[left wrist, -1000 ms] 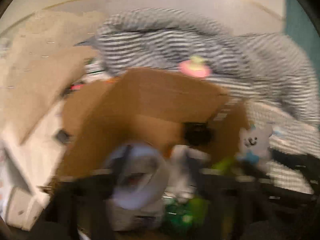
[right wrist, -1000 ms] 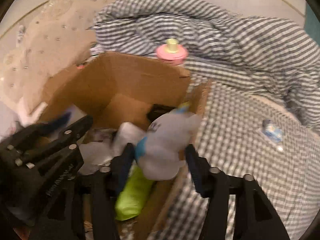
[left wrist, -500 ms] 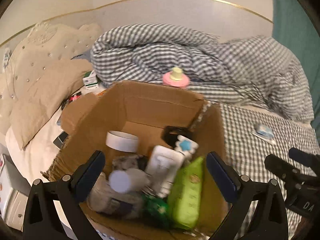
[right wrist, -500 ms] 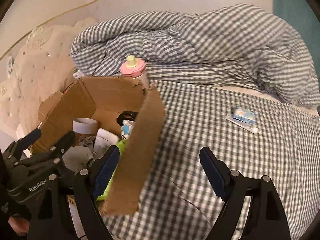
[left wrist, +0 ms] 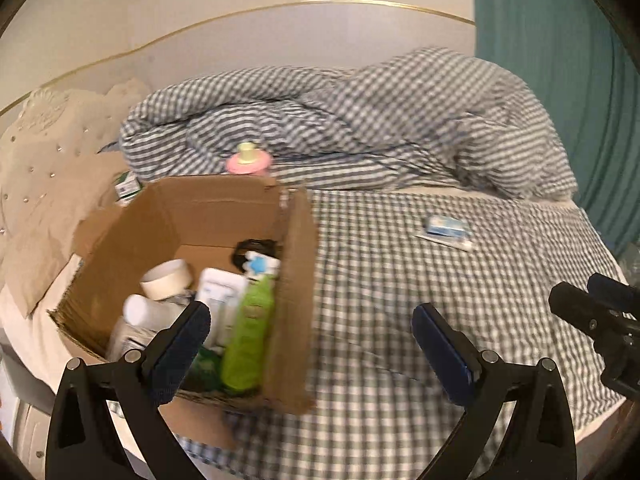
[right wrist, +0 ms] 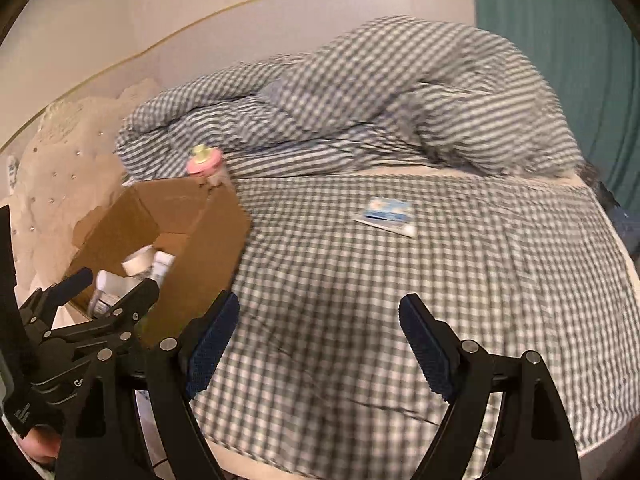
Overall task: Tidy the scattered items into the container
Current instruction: 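Withdraw both grippers toward the blue tissue pack and toothpaste tube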
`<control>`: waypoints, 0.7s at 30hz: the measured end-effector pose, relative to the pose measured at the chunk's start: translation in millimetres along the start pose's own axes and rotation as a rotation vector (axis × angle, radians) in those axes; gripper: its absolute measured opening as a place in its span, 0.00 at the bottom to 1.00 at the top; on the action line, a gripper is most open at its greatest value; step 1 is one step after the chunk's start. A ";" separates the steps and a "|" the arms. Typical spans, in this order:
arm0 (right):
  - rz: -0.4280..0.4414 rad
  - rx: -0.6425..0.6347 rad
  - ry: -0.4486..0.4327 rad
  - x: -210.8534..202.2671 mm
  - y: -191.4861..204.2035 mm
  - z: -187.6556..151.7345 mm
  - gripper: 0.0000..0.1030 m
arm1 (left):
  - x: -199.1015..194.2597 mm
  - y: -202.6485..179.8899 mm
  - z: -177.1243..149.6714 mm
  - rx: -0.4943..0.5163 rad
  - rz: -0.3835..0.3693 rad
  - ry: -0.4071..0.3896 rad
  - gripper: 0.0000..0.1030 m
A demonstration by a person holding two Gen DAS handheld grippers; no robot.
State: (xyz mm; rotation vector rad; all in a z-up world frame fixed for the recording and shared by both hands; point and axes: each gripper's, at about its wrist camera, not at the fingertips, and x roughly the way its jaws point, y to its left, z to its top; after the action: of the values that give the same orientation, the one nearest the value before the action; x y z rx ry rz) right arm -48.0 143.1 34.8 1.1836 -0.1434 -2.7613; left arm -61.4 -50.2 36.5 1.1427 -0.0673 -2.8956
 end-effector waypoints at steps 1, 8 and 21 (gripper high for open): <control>-0.009 0.007 -0.002 -3.9 -7.8 -2.4 0.80 | -0.5 -9.7 -1.2 0.012 -0.007 0.002 1.00; -0.069 0.064 -0.015 -17.7 -58.7 -13.6 0.80 | 0.6 -64.6 -5.7 0.096 -0.059 0.005 1.00; -0.087 0.183 0.005 17.4 -137.1 -11.8 0.80 | 52.6 -118.6 4.8 0.164 -0.095 0.054 1.00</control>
State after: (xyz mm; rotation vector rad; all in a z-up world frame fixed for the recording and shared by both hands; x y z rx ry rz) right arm -63.0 275.1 -4.8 1.2675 -0.3587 -2.8721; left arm -104.3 66.2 -1.8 1.2824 -0.2610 -2.9867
